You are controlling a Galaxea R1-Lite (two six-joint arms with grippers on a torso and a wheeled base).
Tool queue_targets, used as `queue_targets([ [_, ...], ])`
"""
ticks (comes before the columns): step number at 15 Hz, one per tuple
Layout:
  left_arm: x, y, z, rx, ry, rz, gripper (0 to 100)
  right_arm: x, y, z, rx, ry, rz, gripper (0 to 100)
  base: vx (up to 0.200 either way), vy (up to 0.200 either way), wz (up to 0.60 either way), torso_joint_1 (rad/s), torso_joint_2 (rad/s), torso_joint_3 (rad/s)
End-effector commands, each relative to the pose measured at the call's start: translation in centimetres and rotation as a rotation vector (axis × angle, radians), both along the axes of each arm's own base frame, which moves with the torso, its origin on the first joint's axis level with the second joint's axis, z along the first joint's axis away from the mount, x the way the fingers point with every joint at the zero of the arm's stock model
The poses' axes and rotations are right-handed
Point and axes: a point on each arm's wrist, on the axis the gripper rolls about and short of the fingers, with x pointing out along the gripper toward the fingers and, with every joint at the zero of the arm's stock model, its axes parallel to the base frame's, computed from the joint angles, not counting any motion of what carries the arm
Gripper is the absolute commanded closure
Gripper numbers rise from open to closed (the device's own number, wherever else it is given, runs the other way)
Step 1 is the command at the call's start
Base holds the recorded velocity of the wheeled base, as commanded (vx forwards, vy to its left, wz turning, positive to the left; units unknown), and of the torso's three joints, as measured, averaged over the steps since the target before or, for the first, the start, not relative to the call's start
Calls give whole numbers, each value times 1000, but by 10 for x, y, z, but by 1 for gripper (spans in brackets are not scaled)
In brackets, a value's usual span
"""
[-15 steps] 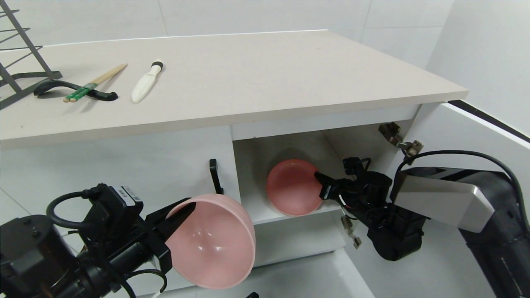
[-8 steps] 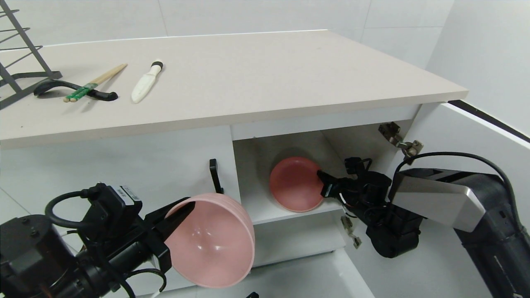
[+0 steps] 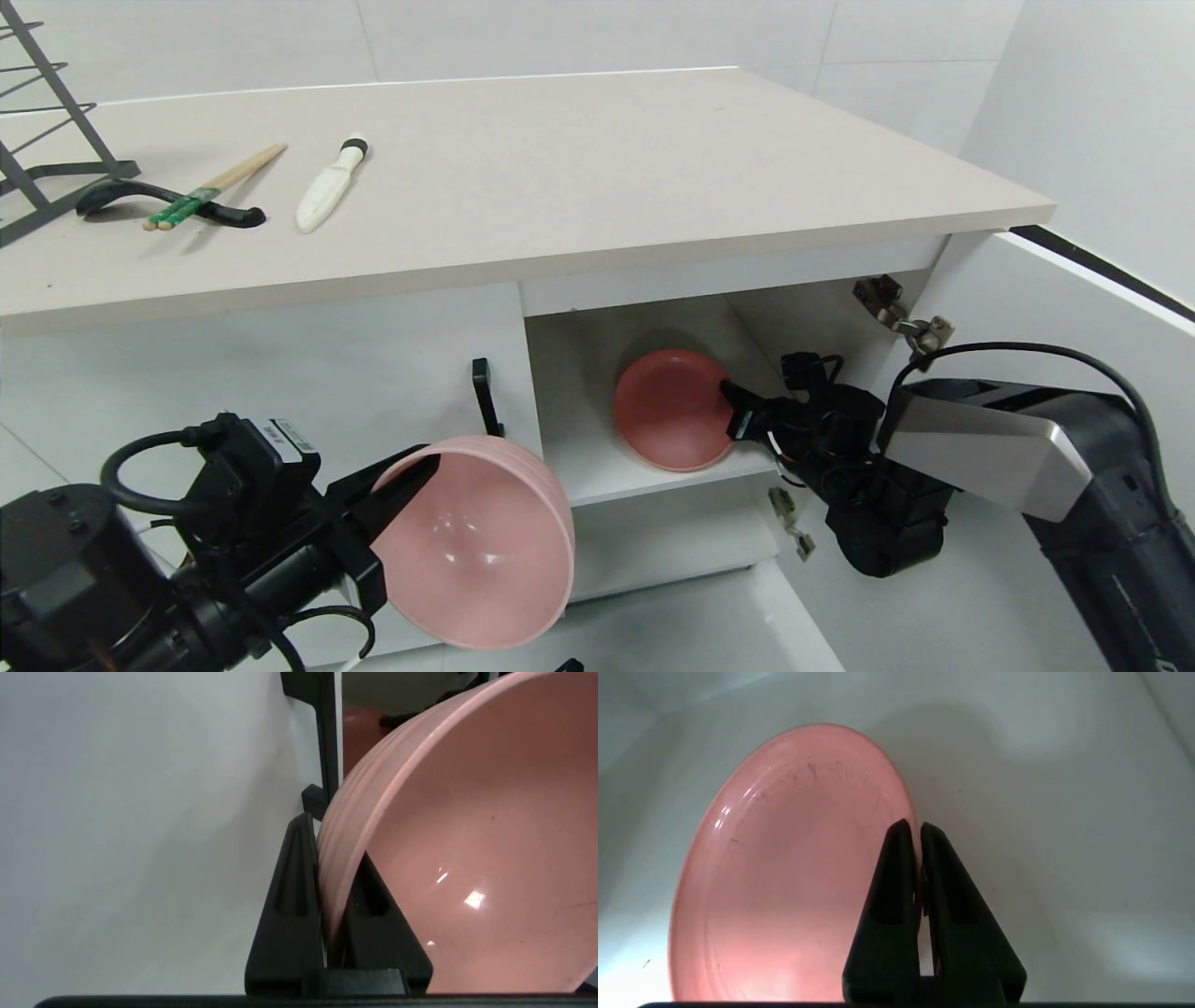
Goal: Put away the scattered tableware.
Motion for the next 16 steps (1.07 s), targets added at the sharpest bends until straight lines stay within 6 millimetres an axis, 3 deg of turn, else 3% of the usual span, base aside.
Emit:
queue_targets([
  [1, 0, 0, 0, 1, 1, 0, 100, 0, 0, 1, 1, -4, 1, 0, 0, 0, 0, 0, 0, 0],
  [5, 1, 0, -1, 1, 3, 4, 100, -2, -11, 0, -24, 8, -22, 0, 0, 0, 0, 0, 0, 0],
  [7, 0, 1, 0, 0, -2, 3, 100, -19, -19, 30, -115, -31, -67, 0, 0, 0, 0, 0, 0, 0],
  [8, 0, 1, 1, -1, -5, 3, 100, -32, -19, 44, -134, -38, -61, 0, 0, 0, 0, 0, 0, 0],
  [12, -8, 3, 12, 1, -86, -11, 100, -127, -13, 111, -143, -34, 49, 0, 0, 0, 0, 0, 0, 0],
  [14, -12, -11, 12, 0, -86, -86, 100, -164, -18, 126, -145, -29, 88, 0, 0, 0, 0, 0, 0, 0],
  [16, -5, -33, 15, -3, -108, -113, 100, -189, -19, 134, -147, -32, 130, 0, 0, 0, 0, 0, 0, 0],
])
